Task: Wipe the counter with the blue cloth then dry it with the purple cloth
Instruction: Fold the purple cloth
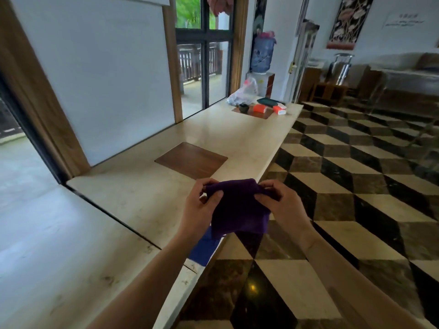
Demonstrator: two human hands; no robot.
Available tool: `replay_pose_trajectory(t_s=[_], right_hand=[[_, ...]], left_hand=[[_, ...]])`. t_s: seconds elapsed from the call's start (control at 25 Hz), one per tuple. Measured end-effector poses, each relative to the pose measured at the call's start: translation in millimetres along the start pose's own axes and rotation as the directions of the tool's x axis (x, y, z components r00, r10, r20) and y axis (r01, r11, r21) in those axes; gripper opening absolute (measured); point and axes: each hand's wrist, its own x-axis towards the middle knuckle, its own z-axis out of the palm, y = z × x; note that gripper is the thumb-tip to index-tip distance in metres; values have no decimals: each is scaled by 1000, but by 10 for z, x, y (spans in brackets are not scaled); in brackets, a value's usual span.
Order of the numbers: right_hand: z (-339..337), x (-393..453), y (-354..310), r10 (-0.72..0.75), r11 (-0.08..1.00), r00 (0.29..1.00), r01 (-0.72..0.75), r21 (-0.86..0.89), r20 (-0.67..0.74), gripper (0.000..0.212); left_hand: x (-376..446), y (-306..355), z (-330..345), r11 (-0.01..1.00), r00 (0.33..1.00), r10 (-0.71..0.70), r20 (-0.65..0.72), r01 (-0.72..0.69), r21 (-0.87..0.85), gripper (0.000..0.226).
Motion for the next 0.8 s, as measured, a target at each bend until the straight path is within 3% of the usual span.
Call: replay_pose_trajectory(t_s=[0.28,0.64,0.8], right_hand=[[900,1221,225,-119,992,959,122,5,258,24],[2143,2223,531,-74,994,756,109,-13,650,13],[2647,2353,686,-4,999,621,44,-29,784,13]], left_hand=[[638,-675,-459,994,947,-108,-302,97,-49,17],[818,-1584,-1007,924,733,-375,-568,344,-166,14],[688,-1920,-1113,873,574,-466,-673,422,-245,15]])
